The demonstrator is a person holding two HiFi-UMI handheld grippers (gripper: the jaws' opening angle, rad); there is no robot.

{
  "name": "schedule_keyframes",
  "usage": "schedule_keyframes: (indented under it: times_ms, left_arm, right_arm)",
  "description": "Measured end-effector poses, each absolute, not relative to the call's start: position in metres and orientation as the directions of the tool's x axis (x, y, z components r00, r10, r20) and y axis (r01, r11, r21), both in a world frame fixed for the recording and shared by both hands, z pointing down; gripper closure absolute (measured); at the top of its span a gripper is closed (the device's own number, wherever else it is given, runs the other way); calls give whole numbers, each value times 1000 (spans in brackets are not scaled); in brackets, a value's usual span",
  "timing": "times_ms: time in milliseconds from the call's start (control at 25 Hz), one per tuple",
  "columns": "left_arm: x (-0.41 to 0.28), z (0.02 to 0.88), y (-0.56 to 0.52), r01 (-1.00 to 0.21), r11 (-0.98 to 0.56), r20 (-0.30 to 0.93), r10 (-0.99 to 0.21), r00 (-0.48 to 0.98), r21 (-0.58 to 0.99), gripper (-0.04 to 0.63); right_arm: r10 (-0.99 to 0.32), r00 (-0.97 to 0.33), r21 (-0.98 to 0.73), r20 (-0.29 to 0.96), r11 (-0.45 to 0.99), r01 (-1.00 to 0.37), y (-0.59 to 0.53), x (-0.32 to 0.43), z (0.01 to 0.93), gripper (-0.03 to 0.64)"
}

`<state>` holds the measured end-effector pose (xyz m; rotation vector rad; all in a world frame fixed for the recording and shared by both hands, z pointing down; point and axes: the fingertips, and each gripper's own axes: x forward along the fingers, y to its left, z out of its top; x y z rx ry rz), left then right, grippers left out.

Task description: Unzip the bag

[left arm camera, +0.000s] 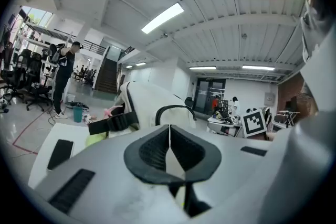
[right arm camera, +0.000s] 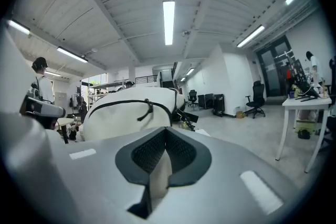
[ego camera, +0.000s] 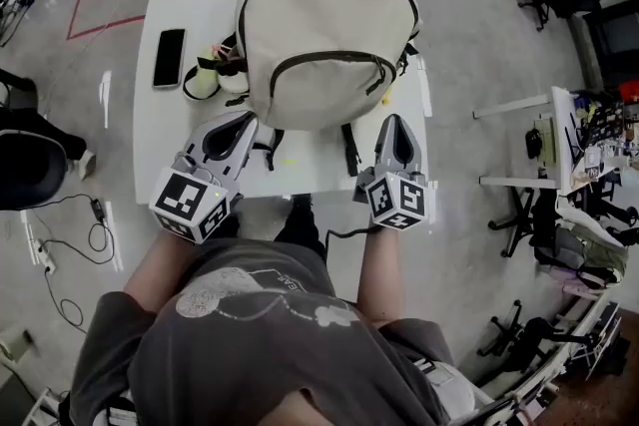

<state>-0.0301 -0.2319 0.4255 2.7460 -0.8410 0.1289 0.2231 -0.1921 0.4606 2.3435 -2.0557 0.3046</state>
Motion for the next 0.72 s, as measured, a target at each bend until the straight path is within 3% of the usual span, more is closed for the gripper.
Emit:
schedule_keyframes:
  times_ms: [280, 720]
  left_arm:
    - [-73, 439, -197, -460, -845, 184, -423, 887, 272, 588]
    - [-96, 486, -154, -363, -869, 212, -306, 928, 337, 589]
  right_arm:
    - [-960, 200, -113, 197, -225, -968, -125, 157, 467, 617]
    - [-903, 303, -78, 304, -341, -937, -22, 122, 500, 617]
